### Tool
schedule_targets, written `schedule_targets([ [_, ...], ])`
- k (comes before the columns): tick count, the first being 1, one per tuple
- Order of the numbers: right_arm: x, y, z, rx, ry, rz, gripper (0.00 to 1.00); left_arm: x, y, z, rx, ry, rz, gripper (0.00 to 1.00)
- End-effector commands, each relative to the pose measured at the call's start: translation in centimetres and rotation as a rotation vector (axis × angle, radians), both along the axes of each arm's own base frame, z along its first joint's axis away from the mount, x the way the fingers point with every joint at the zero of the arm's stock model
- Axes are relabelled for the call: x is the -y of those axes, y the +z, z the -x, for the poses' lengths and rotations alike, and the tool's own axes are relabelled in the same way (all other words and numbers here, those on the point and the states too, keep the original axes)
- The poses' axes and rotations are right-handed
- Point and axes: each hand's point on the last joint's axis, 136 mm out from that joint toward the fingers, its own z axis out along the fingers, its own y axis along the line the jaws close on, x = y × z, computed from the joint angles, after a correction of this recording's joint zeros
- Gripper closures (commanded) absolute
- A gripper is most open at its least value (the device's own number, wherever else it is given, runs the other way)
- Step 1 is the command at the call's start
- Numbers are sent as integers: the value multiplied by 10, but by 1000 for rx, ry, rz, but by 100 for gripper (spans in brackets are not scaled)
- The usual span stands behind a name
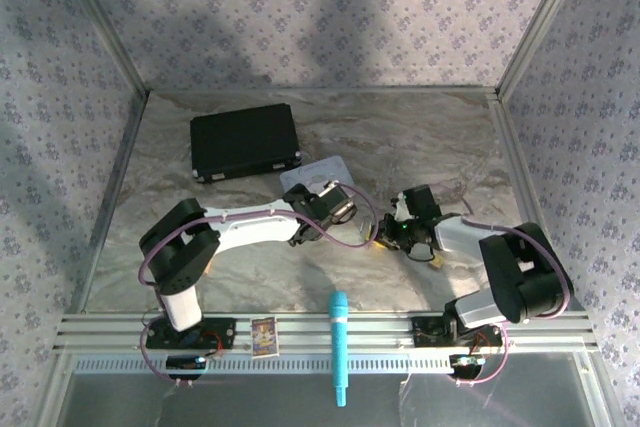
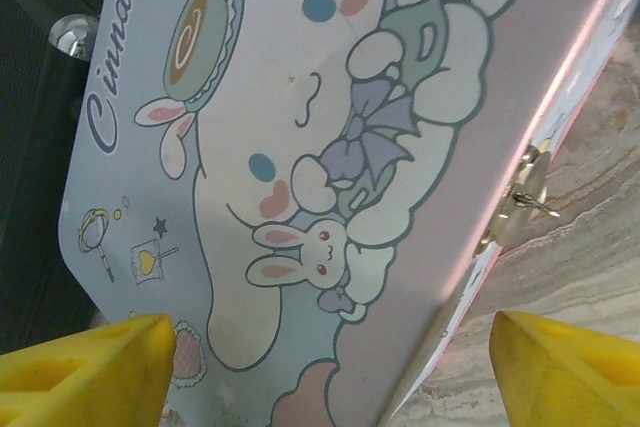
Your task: Unlock a padlock with a key
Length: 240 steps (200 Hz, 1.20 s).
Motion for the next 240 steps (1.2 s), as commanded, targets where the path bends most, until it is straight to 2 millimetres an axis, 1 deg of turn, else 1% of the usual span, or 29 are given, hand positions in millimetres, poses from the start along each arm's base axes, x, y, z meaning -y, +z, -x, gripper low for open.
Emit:
schedule_targets([
  [1,42,-38,71,-273,87,219,100,-16,14,-3,57,64,10,16],
  [11,46,-35,70,-276,105,244,99,-21,16,-4,72,84,11,15],
  [13,47,-34,69,-273,111,253,97,-23,16,-4,74,89,12,14],
  [14,47,-34,69,-273,111,253,97,-23,16,-4,74,91,12,9],
  [17,49,-33,69,-274,117,267,94,-25,16,-5,76,98,14,7],
  [41,56,-27,65,-268,142,324,88,-44,17,-11,103,173,22,7],
  [59,56,-23,59,-248,154,333,83,-55,19,-15,100,219,56,7],
  [75,56,-20,61,-257,161,338,72,-65,18,-19,96,253,71,7],
  [87,57,-18,59,-245,160,345,66,-74,15,-21,84,286,79,7],
  [114,58,-10,54,-215,156,354,54,-73,17,-16,80,261,113,7],
  [147,62,7,42,-130,148,390,40,-86,21,-5,90,287,154,7],
  [169,71,28,24,-14,131,462,30,-96,27,5,94,313,208,6],
  [174,73,35,19,22,127,473,23,-98,29,8,95,317,230,6],
  [178,74,41,13,60,116,483,21,-99,31,10,99,321,253,6],
  [189,82,60,-3,163,68,528,17,-103,38,14,116,330,319,6],
  [192,84,65,-6,190,53,541,16,-105,41,14,127,334,340,4],
  [209,103,92,-27,333,-40,632,14,-116,59,16,198,353,454,1],
  [219,115,104,-35,387,-90,680,12,-127,75,12,264,383,526,0],
  [221,117,108,-41,413,-111,686,11,-130,77,12,277,394,539,0],
  [229,128,114,-49,452,-167,727,9,-149,87,8,338,458,576,0],
  [240,144,116,-58,487,-250,797,14,-175,97,1,398,542,613,0],
])
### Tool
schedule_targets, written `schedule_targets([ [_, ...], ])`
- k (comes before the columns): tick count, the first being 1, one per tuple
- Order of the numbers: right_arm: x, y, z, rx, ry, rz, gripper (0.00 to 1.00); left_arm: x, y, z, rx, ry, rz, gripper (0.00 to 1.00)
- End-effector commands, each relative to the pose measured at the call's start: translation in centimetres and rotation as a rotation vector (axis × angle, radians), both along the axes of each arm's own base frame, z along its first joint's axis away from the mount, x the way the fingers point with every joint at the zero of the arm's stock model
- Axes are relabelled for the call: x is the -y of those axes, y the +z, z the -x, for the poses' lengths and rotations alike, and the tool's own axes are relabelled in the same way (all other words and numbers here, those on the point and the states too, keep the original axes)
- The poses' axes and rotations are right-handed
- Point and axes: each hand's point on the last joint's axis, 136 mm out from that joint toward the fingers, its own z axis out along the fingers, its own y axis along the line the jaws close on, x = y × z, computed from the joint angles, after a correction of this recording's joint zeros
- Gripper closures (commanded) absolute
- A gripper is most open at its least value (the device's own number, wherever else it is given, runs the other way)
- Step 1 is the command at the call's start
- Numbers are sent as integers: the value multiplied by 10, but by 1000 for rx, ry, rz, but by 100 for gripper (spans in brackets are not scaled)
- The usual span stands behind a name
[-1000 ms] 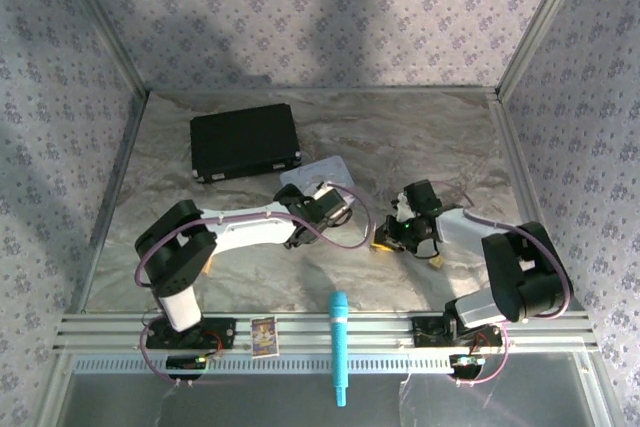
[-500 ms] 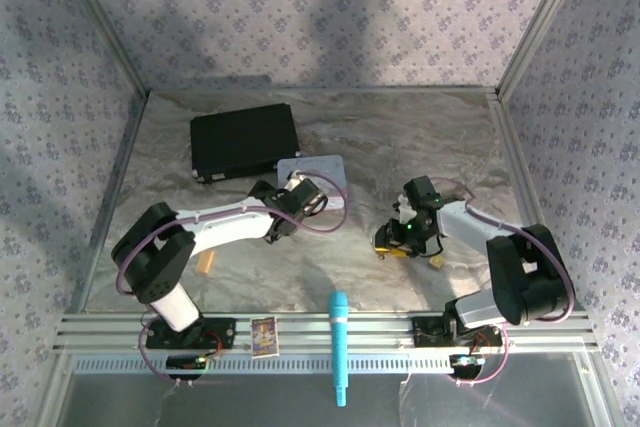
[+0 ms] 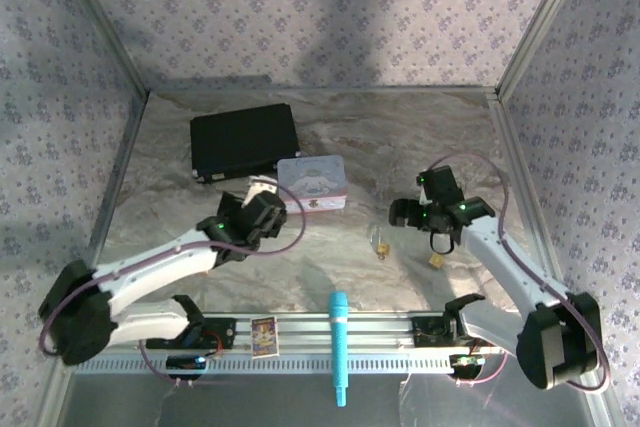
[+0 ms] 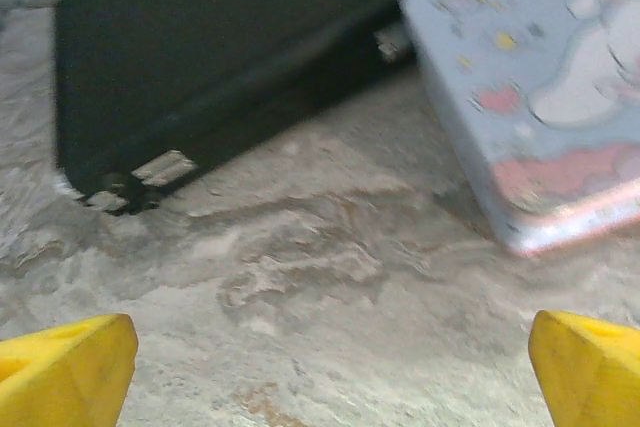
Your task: Unlock a padlock with a key
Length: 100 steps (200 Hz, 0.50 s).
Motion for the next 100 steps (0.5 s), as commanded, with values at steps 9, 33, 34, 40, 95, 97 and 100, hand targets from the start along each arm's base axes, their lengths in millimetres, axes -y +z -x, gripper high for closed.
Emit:
schedule_targets([
  [9,54,13,-31,190,-234,202,18,-55,34,-23,166,223,168,0],
  [33,67,6,-54,263,-214,238,14,-77,34,-45,229,219,199,0],
  [34,68,6,-55,264,-211,242,14,-78,34,-46,233,221,198,0],
  [40,74,3,-59,270,-208,270,13,-87,33,-51,245,249,193,0],
  [95,116,-7,-89,498,-243,281,12,-170,-2,-89,284,447,116,0],
  [97,116,-8,-89,507,-245,273,12,-171,-5,-91,281,448,122,0],
  [100,117,-9,-90,518,-244,264,12,-174,-7,-93,278,450,131,0],
])
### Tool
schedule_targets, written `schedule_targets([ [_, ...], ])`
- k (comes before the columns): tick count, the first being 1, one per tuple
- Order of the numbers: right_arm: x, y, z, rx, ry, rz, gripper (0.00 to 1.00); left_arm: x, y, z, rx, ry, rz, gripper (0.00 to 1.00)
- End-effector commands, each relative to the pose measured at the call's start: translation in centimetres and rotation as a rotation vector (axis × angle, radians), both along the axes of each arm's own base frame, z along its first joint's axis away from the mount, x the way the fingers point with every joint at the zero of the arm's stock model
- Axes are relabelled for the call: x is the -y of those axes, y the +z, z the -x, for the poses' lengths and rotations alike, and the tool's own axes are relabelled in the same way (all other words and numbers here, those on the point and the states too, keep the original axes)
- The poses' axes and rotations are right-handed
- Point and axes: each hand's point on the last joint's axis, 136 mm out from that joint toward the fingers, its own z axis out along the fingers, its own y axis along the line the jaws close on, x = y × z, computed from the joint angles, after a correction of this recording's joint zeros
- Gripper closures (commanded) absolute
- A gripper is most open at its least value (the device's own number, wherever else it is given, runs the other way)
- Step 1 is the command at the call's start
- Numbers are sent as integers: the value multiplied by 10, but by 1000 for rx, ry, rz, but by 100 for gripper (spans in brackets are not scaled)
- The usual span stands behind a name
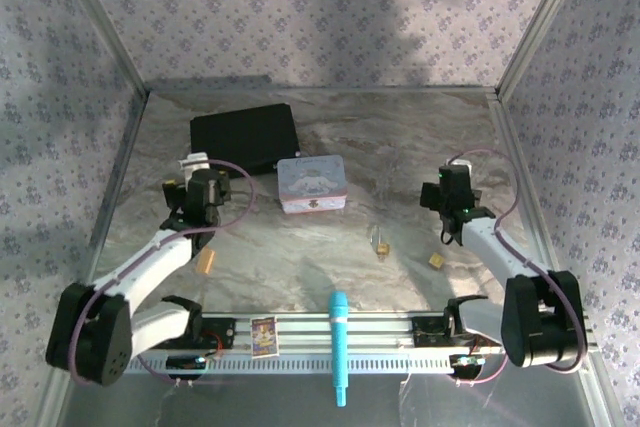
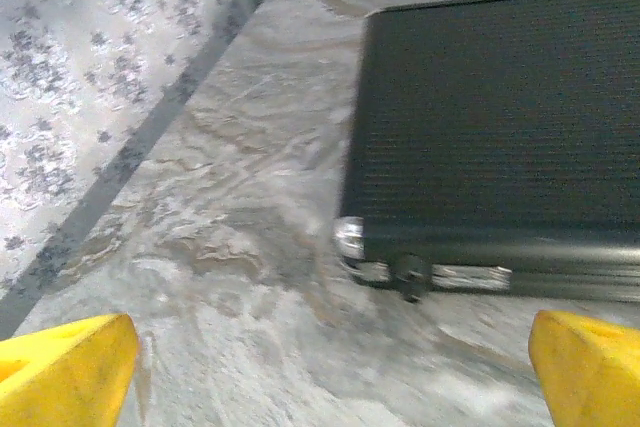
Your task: Unlock a padlock with a key
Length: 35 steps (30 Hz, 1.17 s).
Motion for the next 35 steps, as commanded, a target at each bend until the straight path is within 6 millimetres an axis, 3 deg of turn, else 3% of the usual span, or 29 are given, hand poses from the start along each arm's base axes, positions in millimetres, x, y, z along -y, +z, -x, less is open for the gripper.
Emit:
schedule_targets([
  [1,11,19,-24,222,25,-6,12,-16,5,-25,102,-17,44,0],
  [8,4,15,-46,294,135,12,12,-26,-33,-48,112,-109,133,0],
  [12,-6,-8,-51,296,199,0,11,-5,-45,-53,116,-245,131,0],
  [15,-4,-11,-57,245,186,-3,1,-2,-47,-54,94,-259,137,0],
  [35,-7,-11,-57,241,200,4,1,0,-47,-54,92,-269,133,0],
])
